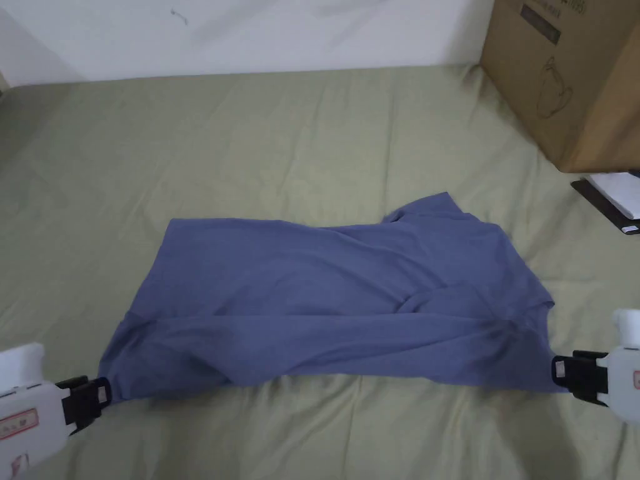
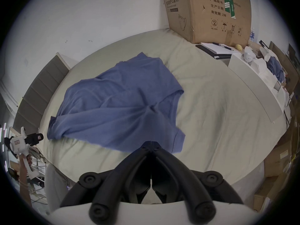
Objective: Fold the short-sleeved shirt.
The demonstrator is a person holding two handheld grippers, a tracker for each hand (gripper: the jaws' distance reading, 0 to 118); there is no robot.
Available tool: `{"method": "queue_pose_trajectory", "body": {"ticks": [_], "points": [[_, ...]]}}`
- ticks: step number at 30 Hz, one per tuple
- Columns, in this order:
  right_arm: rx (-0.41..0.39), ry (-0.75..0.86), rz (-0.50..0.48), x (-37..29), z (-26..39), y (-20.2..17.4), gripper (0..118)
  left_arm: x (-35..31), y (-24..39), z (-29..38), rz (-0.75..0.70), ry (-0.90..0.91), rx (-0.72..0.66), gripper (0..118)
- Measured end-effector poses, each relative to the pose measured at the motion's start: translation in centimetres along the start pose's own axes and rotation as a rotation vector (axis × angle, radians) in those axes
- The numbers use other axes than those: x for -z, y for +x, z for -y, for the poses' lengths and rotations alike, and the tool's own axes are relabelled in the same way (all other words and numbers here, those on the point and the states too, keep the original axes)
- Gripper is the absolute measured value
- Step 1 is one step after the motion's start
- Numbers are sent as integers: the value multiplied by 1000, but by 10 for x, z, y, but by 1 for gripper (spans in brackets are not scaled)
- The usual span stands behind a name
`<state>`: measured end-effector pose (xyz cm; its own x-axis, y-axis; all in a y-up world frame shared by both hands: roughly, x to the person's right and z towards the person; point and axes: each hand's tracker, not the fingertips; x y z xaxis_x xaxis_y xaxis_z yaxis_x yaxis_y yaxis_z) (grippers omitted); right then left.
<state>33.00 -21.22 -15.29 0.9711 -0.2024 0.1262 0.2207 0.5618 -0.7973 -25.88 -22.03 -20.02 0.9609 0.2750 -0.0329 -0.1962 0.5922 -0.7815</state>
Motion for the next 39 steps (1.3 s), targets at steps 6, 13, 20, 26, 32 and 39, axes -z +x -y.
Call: {"method": "queue_pose_trajectory", "body": {"ticks": [6, 13, 20, 26, 32, 39], "points": [[-1, -18, -3, 6, 14, 1, 0, 29, 6, -7, -57, -25, 53, 78], [34, -36, -10, 14, 15, 5, 0, 51, -3, -12, -58, 16, -71, 76], [-21, -49, 70, 30, 5, -3, 47, 73, 0, -24, -54, -42, -64, 6], [-2, -47, 84, 59, -18, 4, 109, 75, 5, -29, -71, -100, -25, 4], [82, -111, 111, 101, -19, 9, 68, 71, 9, -34, -75, -117, 34, 4], [111, -116, 16, 64, -21, 13, 7, 49, 10, -31, -70, -116, 83, 4]]}}
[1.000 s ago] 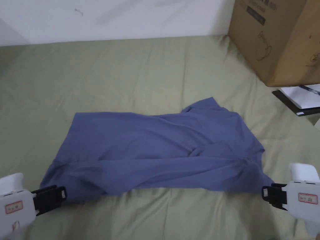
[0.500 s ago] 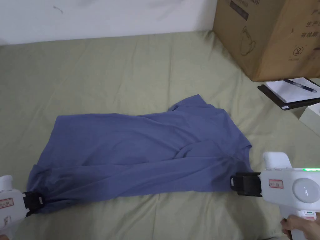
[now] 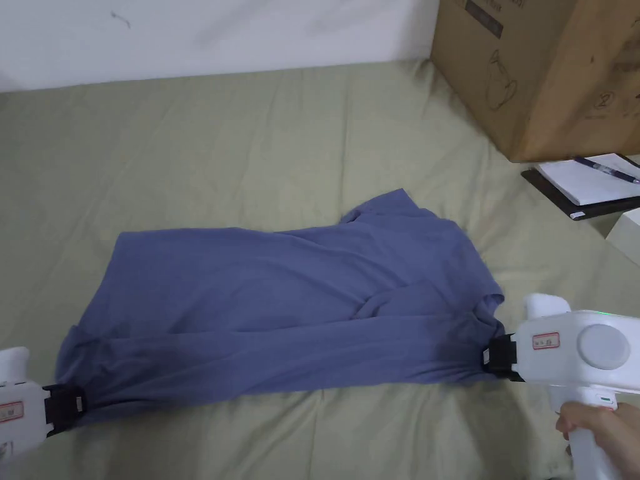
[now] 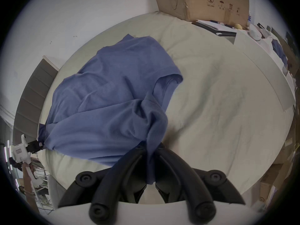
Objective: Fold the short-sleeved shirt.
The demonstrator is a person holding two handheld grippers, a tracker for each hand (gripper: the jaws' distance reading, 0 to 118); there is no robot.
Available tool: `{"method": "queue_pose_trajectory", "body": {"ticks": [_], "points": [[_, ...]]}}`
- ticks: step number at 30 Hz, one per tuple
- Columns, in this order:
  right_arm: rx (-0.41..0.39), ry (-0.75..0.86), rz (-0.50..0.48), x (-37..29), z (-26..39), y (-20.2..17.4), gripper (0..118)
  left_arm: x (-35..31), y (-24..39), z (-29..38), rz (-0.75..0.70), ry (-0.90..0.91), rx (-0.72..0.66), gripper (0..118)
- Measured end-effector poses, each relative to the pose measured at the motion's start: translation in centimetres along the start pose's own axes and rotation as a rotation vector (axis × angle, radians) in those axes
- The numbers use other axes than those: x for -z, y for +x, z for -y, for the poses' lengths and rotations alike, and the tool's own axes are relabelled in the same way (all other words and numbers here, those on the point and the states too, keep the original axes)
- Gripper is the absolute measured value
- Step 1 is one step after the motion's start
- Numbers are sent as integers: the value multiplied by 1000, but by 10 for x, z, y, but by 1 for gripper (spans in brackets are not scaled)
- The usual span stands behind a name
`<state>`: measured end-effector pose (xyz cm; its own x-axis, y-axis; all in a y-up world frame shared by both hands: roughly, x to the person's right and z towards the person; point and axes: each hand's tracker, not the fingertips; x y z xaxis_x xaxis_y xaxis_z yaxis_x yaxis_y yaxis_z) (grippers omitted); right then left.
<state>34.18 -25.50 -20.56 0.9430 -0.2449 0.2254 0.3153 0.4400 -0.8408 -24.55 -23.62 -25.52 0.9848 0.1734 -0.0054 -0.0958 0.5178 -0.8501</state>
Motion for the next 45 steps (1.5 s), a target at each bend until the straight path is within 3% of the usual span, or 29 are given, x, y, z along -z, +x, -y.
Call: {"method": "queue_pose_trajectory", "body": {"ticks": [4, 8, 15, 16, 17, 19, 20, 21, 24, 26, 27, 28, 29, 30, 33, 35, 39, 40, 41, 42, 43, 45], "points": [[4, 22, -41, -31, 10, 5, 7, -22, -2, 8, -3, 1, 55, 4], [-138, 11, 37, -54, 30, 3, 7, -45, -4, 24, -4, -16, 97, 4], [-187, -57, 58, -41, 82, 15, 8, -39, 3, 85, -47, -142, 185, 4], [-176, -63, 55, -36, 86, 17, 18, -36, 1, 89, -36, -130, 171, 4], [-156, -79, 82, -34, 88, 17, 37, -35, 0, 90, -33, -118, 163, 7], [-160, -77, 90, -38, 84, 18, 82, -31, -5, 83, -50, -111, 134, 48], [-165, -77, 89, -43, 81, 17, 96, -32, -5, 78, -60, -123, 126, 75], [-179, -62, 104, -49, 78, 16, 100, -33, -6, 75, -72, -122, 121, 102], [-218, 8, 134, -72, 60, 11, 97, -51, -3, 56, -102, -26, 104, 106], [-221, 53, 107, -83, 46, 8, 95, -59, 1, 41, -115, 31, 69, 105], [-211, 62, 96, -88, 36, 6, 81, -59, 3, 33, -90, 52, 57, 99], [-197, 81, 75, -91, 27, 4, 57, -59, 5, 25, -54, 72, 50, 80], [-184, 119, 52, -93, 18, 1, 29, -57, 7, 17, -26, 96, 41, 47], [-164, 144, 37, -90, 9, 0, 0, -54, 12, 9, -23, 103, 26, 4], [-55, 151, -27, -76, -20, -3, 0, -35, 25, -9, -47, 118, 32, 0], [-31, 162, -64, -64, -41, -5, 0, -24, 32, -21, -51, 123, 48, 0], [-50, 152, -48, -31, -94, -11, 0, -1, 37, -47, -39, 90, 55, 0], [-41, 141, -53, -21, -107, -11, 6, 2, 40, -53, -32, 90, 63, 0], [-13, 133, -48, -10, -120, -12, 32, 6, 43, -58, -39, 93, 64, 0], [-7, 115, -46, 5, -133, -13, 85, 8, 43, -62, -41, 96, 62, 0], [8, 99, -39, 18, -145, -10, 105, 11, 44, -67, -31, 97, 59, 0], [14, 103, -24, 42, -164, -10, 106, 16, 47, -75, -26, 97, 59, 0]]}}
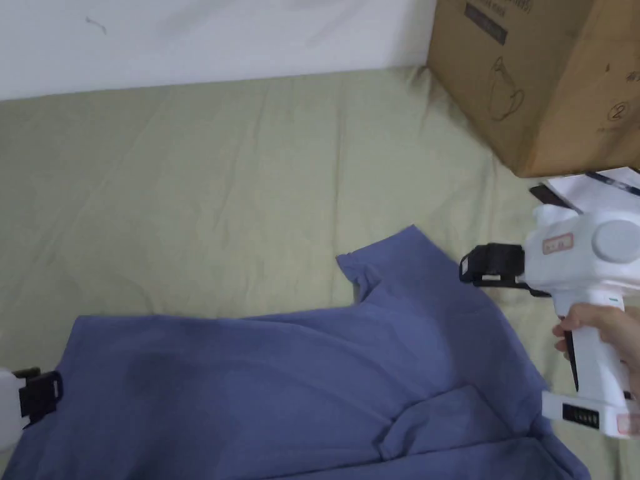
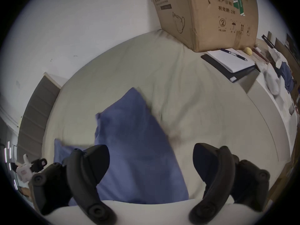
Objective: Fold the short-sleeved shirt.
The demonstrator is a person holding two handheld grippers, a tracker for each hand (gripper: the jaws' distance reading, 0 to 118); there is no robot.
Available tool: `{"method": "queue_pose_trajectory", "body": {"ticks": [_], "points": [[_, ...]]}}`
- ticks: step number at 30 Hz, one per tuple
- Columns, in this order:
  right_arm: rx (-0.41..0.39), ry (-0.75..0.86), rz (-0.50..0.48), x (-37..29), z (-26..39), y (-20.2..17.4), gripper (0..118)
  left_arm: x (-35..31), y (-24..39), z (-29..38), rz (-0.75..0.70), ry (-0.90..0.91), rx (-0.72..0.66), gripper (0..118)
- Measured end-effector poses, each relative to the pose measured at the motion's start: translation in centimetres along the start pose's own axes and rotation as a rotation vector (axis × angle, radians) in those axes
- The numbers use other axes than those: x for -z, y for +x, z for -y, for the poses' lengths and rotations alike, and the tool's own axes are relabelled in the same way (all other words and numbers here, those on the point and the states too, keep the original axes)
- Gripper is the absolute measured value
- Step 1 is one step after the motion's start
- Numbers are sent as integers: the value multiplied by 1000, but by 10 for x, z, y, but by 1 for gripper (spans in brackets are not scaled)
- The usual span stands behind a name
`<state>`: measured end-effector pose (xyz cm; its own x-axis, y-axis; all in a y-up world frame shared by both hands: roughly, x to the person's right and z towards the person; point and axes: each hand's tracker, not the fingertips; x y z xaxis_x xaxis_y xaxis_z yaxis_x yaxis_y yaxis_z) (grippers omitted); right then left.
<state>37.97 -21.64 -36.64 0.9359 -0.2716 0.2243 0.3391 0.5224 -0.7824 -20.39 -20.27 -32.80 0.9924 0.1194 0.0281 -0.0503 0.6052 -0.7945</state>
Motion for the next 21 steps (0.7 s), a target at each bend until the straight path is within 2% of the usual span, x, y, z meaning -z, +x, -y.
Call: {"method": "queue_pose_trajectory", "body": {"ticks": [3, 5, 6, 7, 8, 9, 10, 12, 13, 14, 15, 16, 17, 21], "points": [[2, -99, 54, 43, -15, 6, 102, 11, 2, -7, -2, -5, 19, 0], [15, -155, 71, 65, -12, 7, 86, 18, 2, -10, 6, -12, 32, 0], [-29, -209, 71, 76, -8, 6, 72, 21, 3, -10, 7, -18, 39, 0], [-65, -239, 121, 85, -3, 3, 70, 23, 3, -11, 10, -20, 45, 0], [-163, -173, 153, 82, 3, -7, 68, 25, 4, -12, 13, -27, 49, 0], [-208, -165, 168, 79, 3, -14, 61, 27, 4, -13, 19, -40, 56, 0], [-182, -180, 170, 64, 4, -24, 45, 29, 4, -15, 26, -48, 63, 0], [-182, -178, 150, 57, 3, -25, 0, 32, 6, -20, 40, -50, 65, 5], [-189, -186, 123, 58, 3, -23, 0, 34, 6, -23, 46, -57, 63, 17], [-171, -191, 124, 60, 1, -21, 0, 36, 5, -27, 56, -59, 50, 39], [-169, -190, 124, 60, 2, -20, 0, 40, 5, -33, 58, -64, 42, 76], [-168, -187, 123, 58, 3, -19, 0, 43, 5, -38, 58, -71, 38, 96], [-160, -184, 123, 56, 2, -20, 0, 50, 1, -44, 59, -68, 34, 104], [-182, -182, 120, 56, -4, -18, 0, 77, 1, -74, 19, -63, 30, 105]]}}
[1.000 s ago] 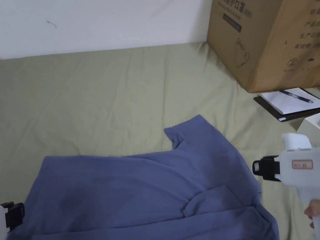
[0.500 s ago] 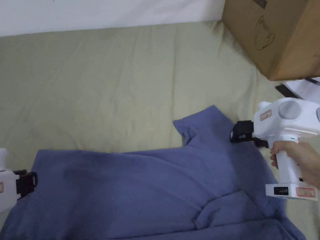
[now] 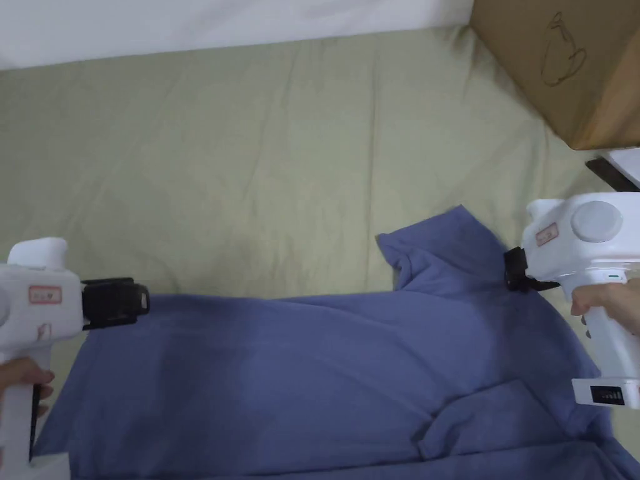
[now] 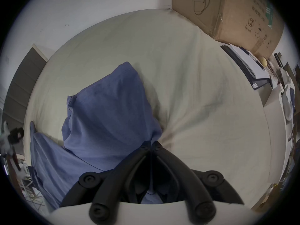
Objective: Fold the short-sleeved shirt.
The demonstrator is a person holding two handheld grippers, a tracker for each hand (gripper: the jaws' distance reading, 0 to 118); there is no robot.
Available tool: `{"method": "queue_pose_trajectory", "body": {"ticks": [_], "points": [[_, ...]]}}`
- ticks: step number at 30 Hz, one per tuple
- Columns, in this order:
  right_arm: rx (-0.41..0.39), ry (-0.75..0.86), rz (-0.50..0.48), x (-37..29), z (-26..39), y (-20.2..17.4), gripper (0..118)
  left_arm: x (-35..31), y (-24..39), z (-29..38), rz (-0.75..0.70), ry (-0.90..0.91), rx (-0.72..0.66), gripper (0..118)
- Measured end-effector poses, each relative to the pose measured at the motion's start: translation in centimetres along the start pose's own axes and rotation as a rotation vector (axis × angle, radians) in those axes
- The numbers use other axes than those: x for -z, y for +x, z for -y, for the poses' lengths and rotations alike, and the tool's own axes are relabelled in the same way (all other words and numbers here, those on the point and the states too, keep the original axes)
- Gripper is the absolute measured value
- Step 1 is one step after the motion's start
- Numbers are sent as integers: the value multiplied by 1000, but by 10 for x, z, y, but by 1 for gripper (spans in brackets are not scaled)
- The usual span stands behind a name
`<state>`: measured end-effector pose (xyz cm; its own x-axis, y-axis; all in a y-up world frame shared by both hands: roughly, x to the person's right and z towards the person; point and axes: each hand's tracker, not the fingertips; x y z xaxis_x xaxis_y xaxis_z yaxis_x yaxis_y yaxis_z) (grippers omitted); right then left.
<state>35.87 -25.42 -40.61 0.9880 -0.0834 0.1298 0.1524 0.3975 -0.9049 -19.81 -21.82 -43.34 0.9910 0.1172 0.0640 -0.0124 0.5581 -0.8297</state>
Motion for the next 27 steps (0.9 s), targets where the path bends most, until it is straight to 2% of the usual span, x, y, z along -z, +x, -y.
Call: {"method": "queue_pose_trajectory", "body": {"ticks": [4, 5, 6, 7, 8, 9, 10, 11, 12, 13, 15, 20, 27], "points": [[1, 9, -11, -4, -3, 1, 0, 47, 7, -16, 5, -89, -24, 105], [7, 12, -14, -4, -4, 0, 0, 62, 11, -15, -27, -136, -24, 102], [6, 14, -11, -5, -4, 0, 0, 77, 16, -10, -85, -171, 16, 77], [4, 16, -7, -8, -4, 0, 0, 85, 22, -3, -174, -173, 67, 62], [3, 17, -8, -11, -4, 1, 0, 81, 26, 0, -120, -91, 60, 62], [-5, 22, -9, -13, -5, 0, 0, 72, 32, -2, -157, -106, 93, 54], [-13, 31, -6, -19, -5, 1, 0, 66, 37, -3, -119, -99, 127, 33], [-17, 44, -3, -26, -5, 2, 0, 59, 40, -4, -98, -107, 154, 4], [-18, 60, -7, -34, -6, 4, 0, 56, 43, -3, -87, -130, 172, 0], [-15, 75, -16, -52, -1, 1, 0, 52, 46, -3, -144, -125, 202, 0], [-4, 104, -41, -75, 2, 5, 0, 38, 43, -2, -120, -124, 200, 0], [-99, 167, -59, -134, 30, 16, 0, -41, 15, 5, -18, 18, 125, 0], [-106, 180, -106, -186, 124, 29, 0, -172, -10, 88, 47, 136, 114, 0]]}}
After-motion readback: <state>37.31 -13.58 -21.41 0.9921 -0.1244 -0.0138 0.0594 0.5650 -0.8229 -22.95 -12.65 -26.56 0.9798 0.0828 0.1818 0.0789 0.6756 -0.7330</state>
